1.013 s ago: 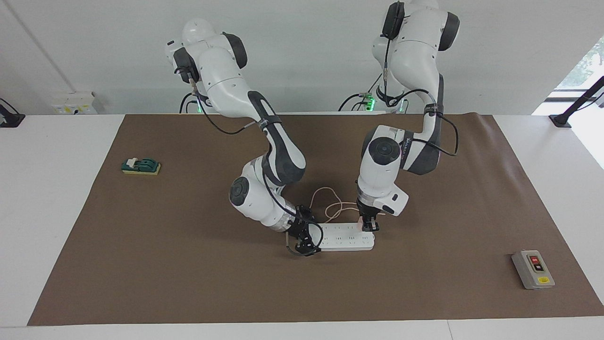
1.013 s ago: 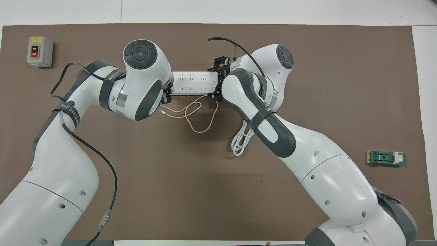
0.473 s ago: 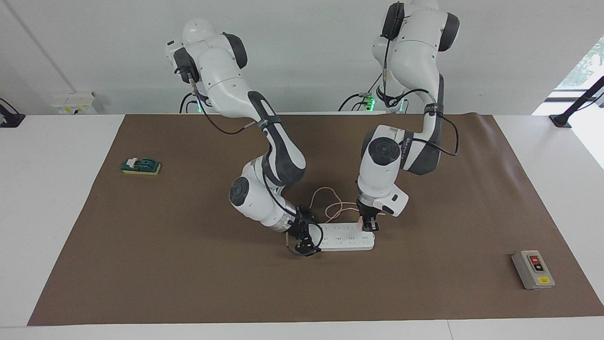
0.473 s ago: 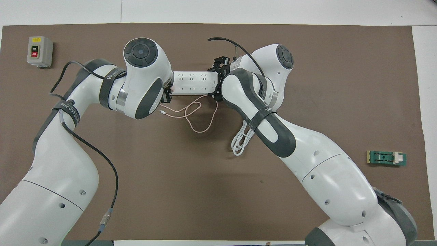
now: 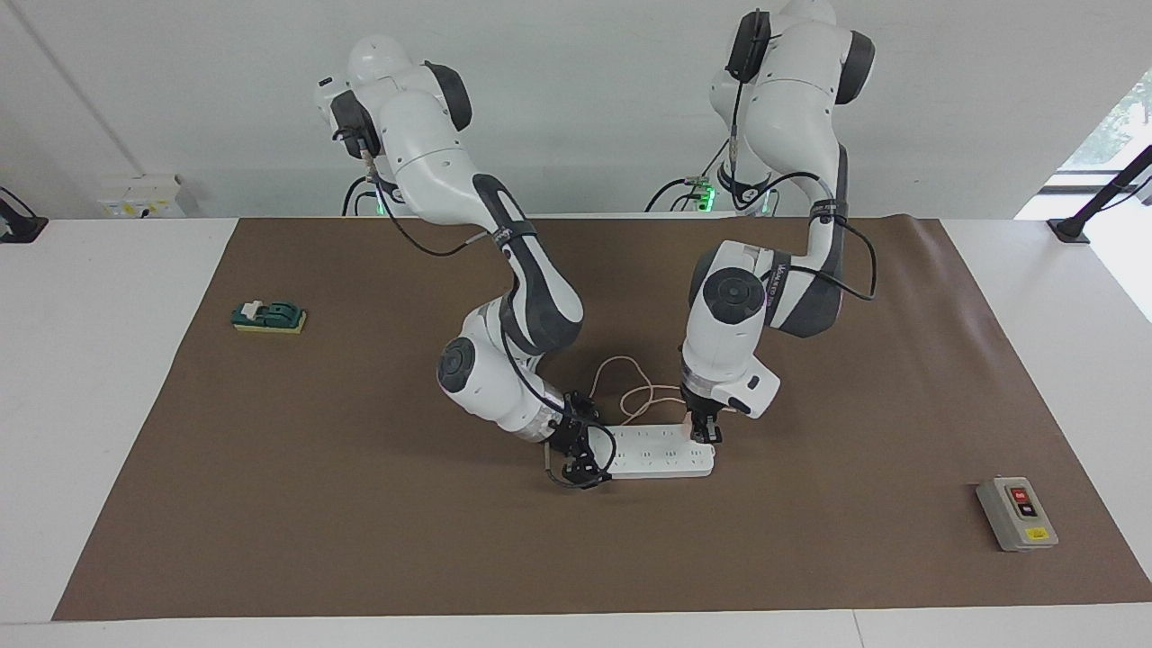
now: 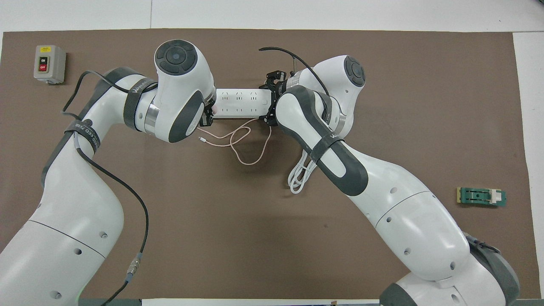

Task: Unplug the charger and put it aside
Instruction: 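Carry the pink charger away from the strip with the left gripper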

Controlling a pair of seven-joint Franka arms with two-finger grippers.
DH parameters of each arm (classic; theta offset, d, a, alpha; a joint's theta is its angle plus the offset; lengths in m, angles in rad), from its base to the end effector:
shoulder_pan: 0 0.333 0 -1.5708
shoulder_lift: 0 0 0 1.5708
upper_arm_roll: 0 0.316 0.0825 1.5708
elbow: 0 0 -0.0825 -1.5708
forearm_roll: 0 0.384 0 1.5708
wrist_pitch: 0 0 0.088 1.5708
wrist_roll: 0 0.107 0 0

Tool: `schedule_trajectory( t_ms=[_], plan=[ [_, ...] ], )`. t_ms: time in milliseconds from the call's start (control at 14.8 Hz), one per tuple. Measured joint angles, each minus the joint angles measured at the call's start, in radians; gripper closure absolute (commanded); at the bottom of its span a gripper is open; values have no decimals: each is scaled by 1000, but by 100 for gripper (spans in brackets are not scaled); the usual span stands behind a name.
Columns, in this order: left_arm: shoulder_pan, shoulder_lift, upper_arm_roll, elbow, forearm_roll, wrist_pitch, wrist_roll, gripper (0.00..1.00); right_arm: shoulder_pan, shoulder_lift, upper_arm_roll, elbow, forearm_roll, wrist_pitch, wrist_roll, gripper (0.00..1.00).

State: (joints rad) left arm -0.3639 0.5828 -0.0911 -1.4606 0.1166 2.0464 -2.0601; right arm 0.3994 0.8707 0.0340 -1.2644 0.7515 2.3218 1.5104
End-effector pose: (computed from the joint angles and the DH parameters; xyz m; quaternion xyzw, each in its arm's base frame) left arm 0.6460 -0.2964 0.3447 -0.7082 -0.7055 -0.0265 0.0055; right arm 0.6989 0.3291 0.2537 -0.6722 0.6706 0.2011 0.2411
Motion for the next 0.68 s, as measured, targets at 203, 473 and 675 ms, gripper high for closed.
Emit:
schedule_trajectory(
  t_ms=[203,473,675],
  plan=[
    [24,-45,7,22,-3,-95,30,100,0,0,0,0,0,0,0,4],
    [59,-99,9,21,-16,-148,117,100,0,0,0,0,0,0,0,4],
    [115,-141,12,20,-48,-222,262,100,0,0,0,0,0,1,0,3]
  ],
)
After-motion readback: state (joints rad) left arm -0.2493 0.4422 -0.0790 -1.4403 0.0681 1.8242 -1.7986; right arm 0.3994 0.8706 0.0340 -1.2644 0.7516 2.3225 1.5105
